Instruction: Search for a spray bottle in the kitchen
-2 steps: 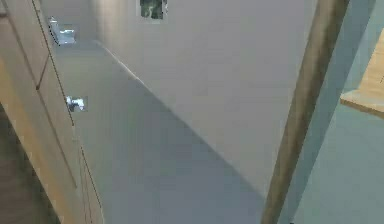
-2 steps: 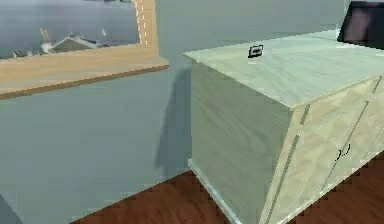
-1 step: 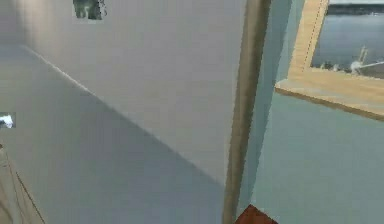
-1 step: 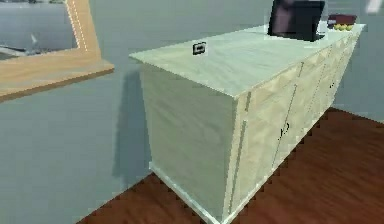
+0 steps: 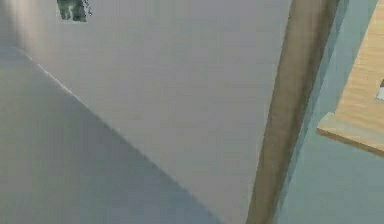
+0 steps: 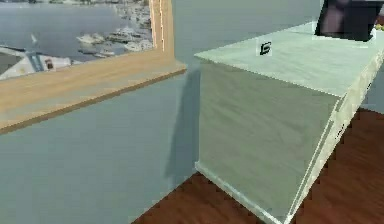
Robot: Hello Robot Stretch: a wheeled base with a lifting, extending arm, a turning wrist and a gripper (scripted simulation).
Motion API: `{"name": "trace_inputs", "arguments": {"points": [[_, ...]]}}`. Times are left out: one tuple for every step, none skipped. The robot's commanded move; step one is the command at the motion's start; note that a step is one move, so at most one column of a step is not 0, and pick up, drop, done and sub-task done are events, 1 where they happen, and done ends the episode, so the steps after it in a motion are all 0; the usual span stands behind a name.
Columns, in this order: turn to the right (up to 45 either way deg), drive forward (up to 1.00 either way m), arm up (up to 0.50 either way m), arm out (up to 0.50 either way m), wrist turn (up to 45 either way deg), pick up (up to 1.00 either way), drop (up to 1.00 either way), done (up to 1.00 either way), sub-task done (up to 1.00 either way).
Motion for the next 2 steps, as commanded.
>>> {"name": "trace_inputs", "arguments": {"points": [[-27.0, 0.00, 0.00, 0.00, 0.0, 0.00, 0.00, 0.00, 0.00], [0.0, 1.00, 0.00, 0.00, 0.0, 0.00, 0.00, 0.00, 0.00]]}}
